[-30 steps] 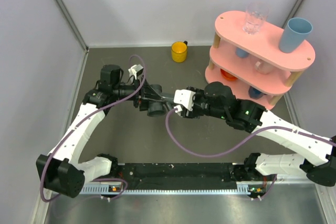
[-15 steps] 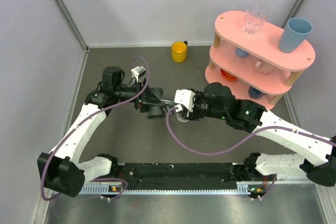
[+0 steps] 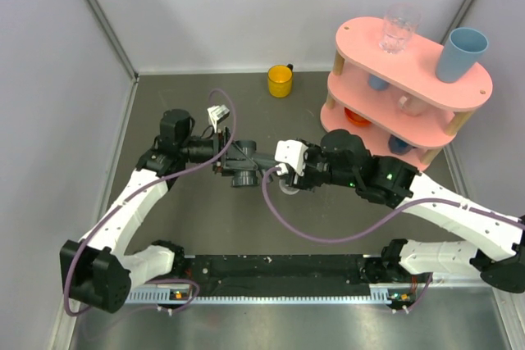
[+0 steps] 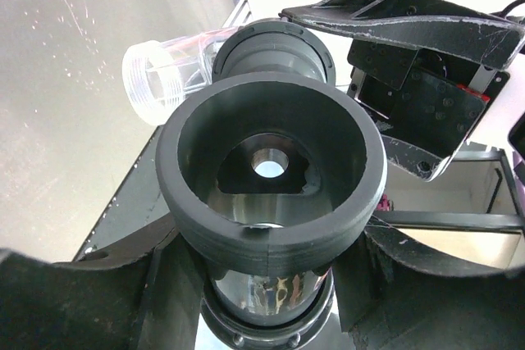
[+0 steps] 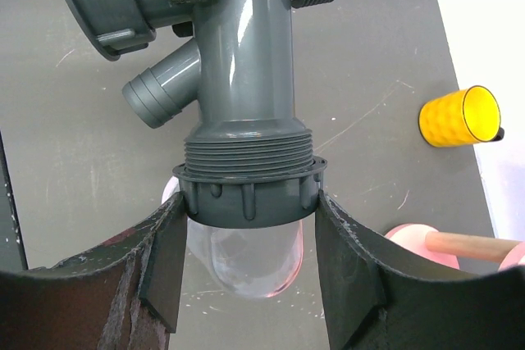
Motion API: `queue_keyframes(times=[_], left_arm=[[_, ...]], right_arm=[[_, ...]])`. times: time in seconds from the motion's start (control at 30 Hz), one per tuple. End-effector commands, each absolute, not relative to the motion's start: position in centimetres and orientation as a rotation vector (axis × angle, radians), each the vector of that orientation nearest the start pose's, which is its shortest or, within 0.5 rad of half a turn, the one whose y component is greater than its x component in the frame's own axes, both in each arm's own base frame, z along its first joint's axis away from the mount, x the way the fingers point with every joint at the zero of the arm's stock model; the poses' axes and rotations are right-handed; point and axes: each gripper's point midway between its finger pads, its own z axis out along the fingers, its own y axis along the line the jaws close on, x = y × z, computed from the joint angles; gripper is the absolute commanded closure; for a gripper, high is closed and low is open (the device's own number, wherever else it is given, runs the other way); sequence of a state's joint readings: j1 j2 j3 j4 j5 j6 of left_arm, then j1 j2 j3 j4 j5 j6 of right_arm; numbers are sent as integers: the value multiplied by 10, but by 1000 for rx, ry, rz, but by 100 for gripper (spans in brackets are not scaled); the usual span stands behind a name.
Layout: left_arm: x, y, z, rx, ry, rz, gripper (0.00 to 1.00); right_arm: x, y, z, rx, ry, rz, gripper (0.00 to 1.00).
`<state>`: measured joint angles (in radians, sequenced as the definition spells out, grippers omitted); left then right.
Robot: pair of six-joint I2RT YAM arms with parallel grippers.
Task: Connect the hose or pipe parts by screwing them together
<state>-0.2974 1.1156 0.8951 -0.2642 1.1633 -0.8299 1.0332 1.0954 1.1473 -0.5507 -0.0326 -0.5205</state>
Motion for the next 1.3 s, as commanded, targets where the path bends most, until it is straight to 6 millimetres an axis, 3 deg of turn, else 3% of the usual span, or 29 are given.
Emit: queue_keyframes(times=[0.0,0.2,0.53,0.7,0.93,1.27], left_arm=[[182,-247,297,465,2038,-1818,100],[179,-249,305,602,1886,-1771,100],[163,-252,301,778,1746,-1752,100],[156,-255,309,862,1619,-1708,100],[146,-258,304,987,1531,-1678,100],[128,-259,313,1153,1319,-1577,100]], right_arm=[[160,326,355,-1387,1178,605,90],[154,328,359,-1382,1174,647,90],[150,328,370,-1358,1173,719,91],[143,332,371,-1376,1175,779,91],[131,334,379,-1380,1174,899,91],[113,333,372,-1418,1207,1060,91]])
